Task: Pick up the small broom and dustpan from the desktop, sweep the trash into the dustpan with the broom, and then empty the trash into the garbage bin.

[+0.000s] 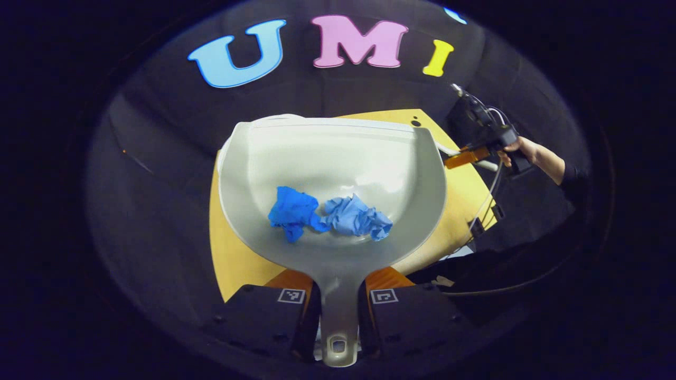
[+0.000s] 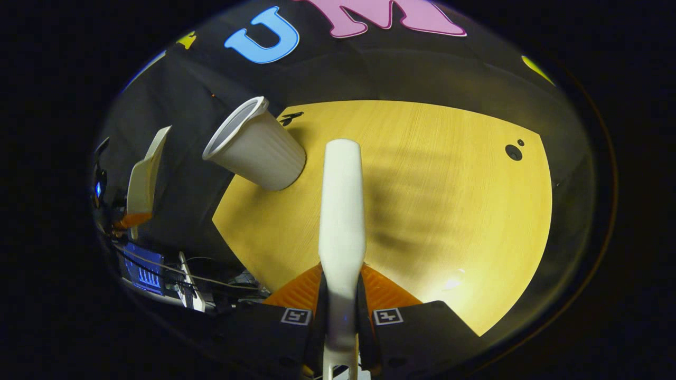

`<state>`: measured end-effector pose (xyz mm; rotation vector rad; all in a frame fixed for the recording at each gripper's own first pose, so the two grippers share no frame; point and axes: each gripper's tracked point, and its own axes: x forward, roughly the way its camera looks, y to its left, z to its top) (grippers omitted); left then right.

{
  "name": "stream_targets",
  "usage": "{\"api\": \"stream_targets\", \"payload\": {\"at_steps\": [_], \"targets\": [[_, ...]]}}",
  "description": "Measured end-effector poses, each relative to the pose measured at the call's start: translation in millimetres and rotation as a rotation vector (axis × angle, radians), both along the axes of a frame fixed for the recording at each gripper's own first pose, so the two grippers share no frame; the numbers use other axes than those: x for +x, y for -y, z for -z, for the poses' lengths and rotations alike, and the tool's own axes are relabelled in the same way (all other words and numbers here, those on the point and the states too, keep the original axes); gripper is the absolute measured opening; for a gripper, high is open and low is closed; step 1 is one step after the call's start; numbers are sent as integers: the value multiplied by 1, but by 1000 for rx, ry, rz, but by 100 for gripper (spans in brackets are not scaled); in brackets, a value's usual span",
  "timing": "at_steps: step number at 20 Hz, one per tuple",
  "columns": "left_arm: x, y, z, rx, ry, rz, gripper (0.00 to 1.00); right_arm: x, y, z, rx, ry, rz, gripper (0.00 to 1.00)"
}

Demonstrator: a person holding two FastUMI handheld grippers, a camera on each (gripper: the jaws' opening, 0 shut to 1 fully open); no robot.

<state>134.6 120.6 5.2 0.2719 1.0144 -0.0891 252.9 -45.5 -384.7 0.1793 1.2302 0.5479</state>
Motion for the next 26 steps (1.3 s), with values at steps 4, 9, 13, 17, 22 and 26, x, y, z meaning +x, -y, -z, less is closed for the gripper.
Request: {"api": "stream_targets", "payload": {"at_steps": [4,9,13,17,22,26], "targets": [[74,-90,-15,191,-20,-112,29,-2,32,-10,50,7,-6,29],[129,-121,15,347,-132,-121,29,-5,37,-14,54,24,19,24],[146,-131,1,601,-223,-2,29,-15,46,-10,37,43,31,28],[146,-133,-6,745,-303,92,29,-24,53,-5,19,50,24,28],[146,-139,-15,904,-319,144,28,-28,61,-3,17,55,22,28],[148,-142,-13,857,-203,79,28,-26,65,1,-1,54,40,28]]}}
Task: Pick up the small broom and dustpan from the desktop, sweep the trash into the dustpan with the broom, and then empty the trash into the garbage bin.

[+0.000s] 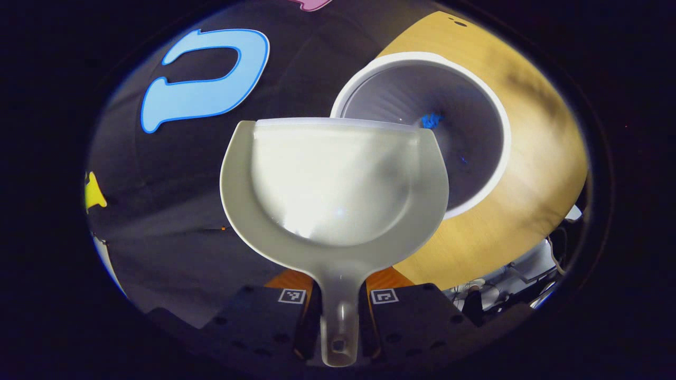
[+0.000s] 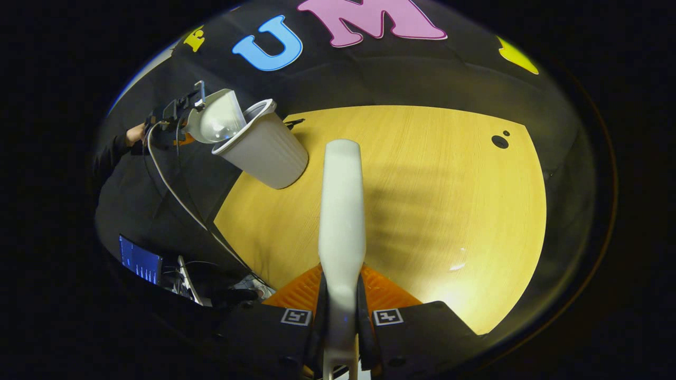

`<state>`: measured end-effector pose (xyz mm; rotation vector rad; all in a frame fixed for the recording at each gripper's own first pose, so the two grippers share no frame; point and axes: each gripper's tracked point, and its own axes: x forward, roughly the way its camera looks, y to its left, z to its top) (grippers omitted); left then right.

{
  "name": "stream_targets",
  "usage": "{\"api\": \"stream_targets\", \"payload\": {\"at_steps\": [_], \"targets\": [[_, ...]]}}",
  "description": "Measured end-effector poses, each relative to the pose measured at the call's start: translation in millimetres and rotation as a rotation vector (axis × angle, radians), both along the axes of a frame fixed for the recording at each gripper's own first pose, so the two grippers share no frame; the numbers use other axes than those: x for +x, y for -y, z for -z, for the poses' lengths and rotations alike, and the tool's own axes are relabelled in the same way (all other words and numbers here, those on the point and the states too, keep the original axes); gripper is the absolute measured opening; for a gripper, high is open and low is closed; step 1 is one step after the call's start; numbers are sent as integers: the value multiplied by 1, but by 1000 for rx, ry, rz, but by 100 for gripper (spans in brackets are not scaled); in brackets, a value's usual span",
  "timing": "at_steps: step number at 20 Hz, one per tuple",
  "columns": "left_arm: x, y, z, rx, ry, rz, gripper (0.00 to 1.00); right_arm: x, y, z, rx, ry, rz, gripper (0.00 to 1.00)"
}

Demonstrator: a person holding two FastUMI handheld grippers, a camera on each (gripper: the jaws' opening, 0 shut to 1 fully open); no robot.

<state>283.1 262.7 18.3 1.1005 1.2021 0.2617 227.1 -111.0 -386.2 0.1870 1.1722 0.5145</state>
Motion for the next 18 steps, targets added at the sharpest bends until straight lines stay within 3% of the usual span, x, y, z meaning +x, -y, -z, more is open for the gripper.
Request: {"api": "stream_targets", "payload": {"at_steps": [1,3,4,7,11,12,14,18], "targets": [[2,2,2,-26,55,0,28,0,2,0,-4,0,4,28],[8,14,13,-201,190,3,28,2,7,4,-25,-4,23,23],[14,22,18,-263,234,29,28,4,12,5,-36,-10,42,28],[24,43,25,-406,292,92,28,11,19,9,-40,-27,89,28],[40,81,75,-669,179,164,28,3,40,23,-115,-22,120,28],[44,88,87,-710,157,164,28,-7,42,31,-123,-41,127,24],[44,111,118,-758,121,144,28,-26,41,44,-121,-91,140,33],[44,156,190,-848,89,76,28,-70,29,77,-130,-159,148,24]]}}
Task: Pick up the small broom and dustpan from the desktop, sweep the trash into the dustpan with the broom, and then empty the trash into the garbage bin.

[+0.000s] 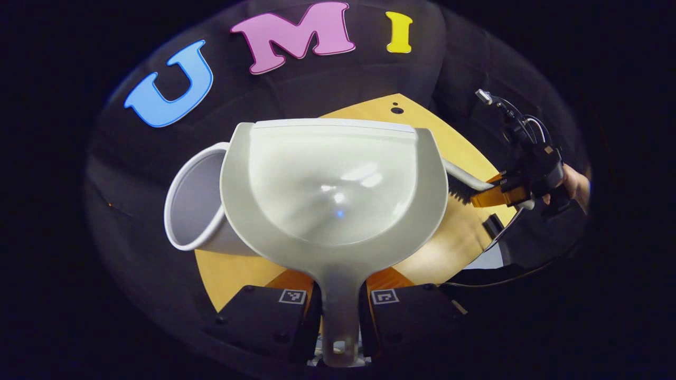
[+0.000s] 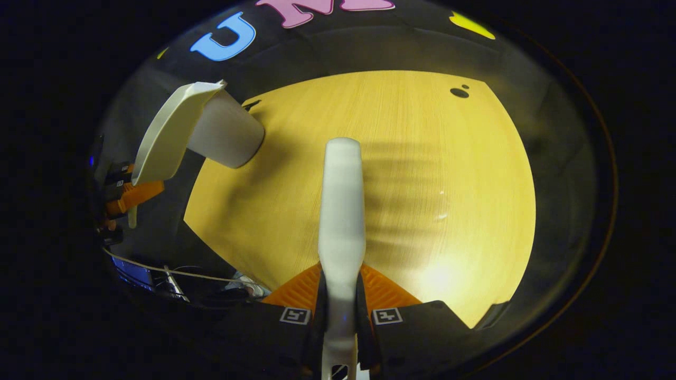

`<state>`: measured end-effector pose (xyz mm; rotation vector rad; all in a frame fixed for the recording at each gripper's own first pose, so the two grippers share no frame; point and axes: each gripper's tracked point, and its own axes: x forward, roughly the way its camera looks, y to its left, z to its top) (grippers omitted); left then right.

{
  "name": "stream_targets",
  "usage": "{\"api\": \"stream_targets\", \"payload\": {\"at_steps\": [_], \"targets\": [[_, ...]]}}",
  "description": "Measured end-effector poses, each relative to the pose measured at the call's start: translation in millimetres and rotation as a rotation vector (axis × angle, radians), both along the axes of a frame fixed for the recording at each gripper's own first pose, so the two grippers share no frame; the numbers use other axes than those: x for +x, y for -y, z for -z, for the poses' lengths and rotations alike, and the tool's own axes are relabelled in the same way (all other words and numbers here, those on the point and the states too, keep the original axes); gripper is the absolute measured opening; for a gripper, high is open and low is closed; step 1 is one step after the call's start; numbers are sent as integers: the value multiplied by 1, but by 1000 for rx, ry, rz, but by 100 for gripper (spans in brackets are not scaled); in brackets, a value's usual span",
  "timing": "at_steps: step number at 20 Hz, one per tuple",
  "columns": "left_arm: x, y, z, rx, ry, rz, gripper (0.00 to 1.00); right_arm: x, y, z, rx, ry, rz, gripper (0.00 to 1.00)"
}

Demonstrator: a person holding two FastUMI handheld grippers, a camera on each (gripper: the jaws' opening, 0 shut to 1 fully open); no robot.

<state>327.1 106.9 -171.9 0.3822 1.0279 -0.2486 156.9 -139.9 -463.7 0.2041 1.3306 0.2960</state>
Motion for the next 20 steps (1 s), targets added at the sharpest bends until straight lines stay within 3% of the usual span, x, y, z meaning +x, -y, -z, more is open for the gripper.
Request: {"api": "stream_targets", "payload": {"at_steps": [2,3,5,6,8,10,12,13,16,19,20], "targets": [[8,11,46,-58,-41,-74,28,-7,-12,16,8,-24,26,29],[6,13,68,-70,-69,-111,29,-7,-17,24,6,-31,38,25],[-2,12,110,-64,-88,-175,29,2,-28,44,-6,-38,68,28],[-2,18,147,-104,-106,-245,29,22,-38,63,-37,-31,97,28],[-1,22,159,-151,-130,-285,29,34,-45,74,-50,-31,121,33],[3,26,167,-191,-135,-310,29,39,-52,86,-58,-54,124,29],[11,23,182,-196,-147,-335,29,41,-54,95,-83,-60,117,33],[15,21,187,-191,-153,-351,29,42,-54,98,-93,-66,120,25],[23,20,200,-207,-199,-429,29,37,-64,107,-82,-114,143,29],[22,19,194,-174,-226,-404,28,36,-66,117,-101,-132,122,25],[22,18,193,-146,-247,-390,29,36,-69,119,-99,-139,126,29]]}}
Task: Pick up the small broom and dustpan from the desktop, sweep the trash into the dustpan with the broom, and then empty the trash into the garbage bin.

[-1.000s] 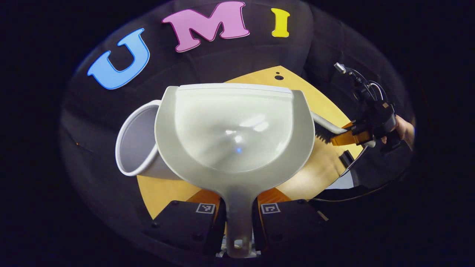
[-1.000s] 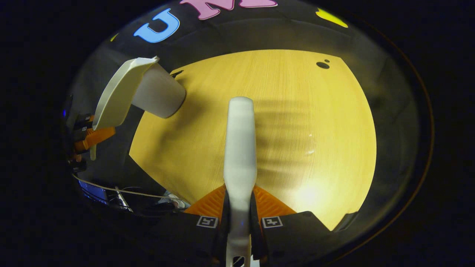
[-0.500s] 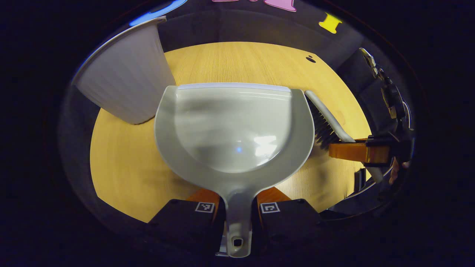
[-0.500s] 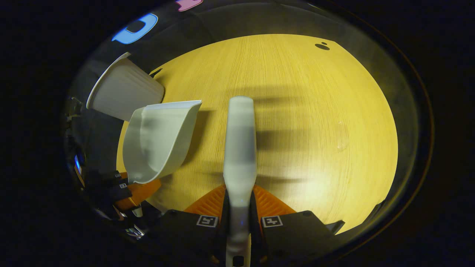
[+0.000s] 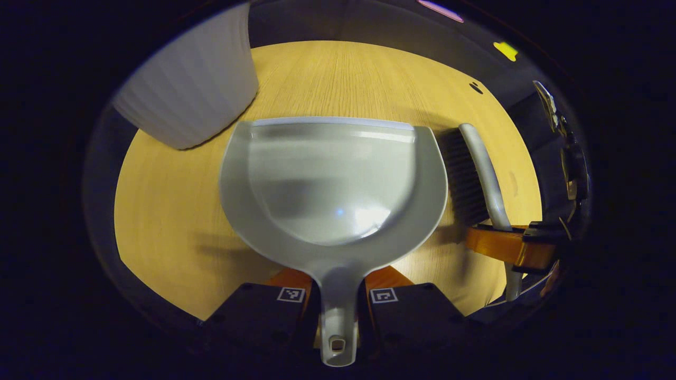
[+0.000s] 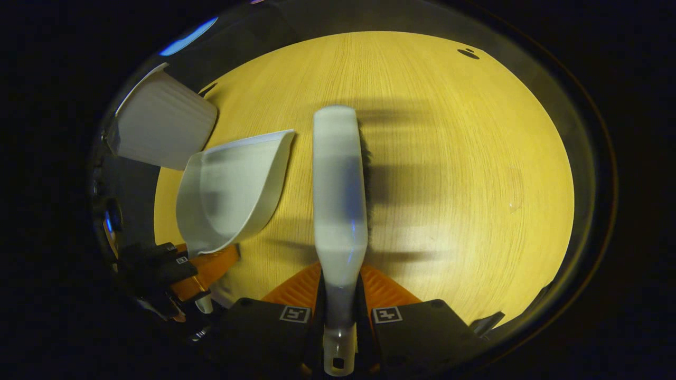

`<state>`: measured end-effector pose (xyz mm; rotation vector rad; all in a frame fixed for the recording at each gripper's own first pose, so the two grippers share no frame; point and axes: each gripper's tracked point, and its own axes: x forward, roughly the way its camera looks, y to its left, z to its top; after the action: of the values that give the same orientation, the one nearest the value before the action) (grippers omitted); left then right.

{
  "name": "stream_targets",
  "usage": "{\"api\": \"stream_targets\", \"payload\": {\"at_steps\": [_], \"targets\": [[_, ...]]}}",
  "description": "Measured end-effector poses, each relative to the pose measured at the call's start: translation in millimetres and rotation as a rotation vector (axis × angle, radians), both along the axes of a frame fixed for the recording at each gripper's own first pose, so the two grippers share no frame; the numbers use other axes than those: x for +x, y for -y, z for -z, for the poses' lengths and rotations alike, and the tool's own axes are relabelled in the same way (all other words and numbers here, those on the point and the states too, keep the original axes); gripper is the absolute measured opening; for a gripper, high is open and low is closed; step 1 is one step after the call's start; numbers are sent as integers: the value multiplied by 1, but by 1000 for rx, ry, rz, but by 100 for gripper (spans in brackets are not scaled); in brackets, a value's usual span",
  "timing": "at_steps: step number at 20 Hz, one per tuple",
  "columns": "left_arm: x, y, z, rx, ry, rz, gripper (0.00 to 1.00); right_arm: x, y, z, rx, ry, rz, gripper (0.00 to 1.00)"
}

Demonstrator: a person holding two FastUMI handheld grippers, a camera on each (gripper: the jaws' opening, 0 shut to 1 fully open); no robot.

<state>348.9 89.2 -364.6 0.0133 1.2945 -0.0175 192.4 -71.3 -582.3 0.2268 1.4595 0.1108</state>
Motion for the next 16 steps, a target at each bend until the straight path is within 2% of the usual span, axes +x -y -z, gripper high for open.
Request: {"api": "stream_targets", "payload": {"at_steps": [5,6,7,8,9,10,11,12,13,14,16], "targets": [[3,-3,-3,70,-79,39,30,2,4,-9,2,9,33,31],[2,-4,-3,72,-86,40,30,3,3,-14,8,19,40,37],[2,-3,-4,67,-89,42,31,5,4,-17,14,29,49,36],[0,0,-4,45,-97,50,31,8,3,-23,24,40,59,41],[-4,5,-7,10,-108,56,33,10,2,-28,34,54,69,39],[-7,9,-10,-5,-103,56,40,10,2,-35,40,69,73,53],[-9,8,-13,2,-88,50,54,10,2,-43,42,89,72,67],[-13,6,-25,19,-60,34,75,11,3,-54,35,122,68,81],[-17,8,-36,15,-37,27,76,11,6,-69,34,157,63,97],[-21,10,-47,2,-19,24,76,10,7,-82,33,177,68,94],[-26,15,-76,-25,36,27,77,16,1,-122,60,253,87,95]]}}
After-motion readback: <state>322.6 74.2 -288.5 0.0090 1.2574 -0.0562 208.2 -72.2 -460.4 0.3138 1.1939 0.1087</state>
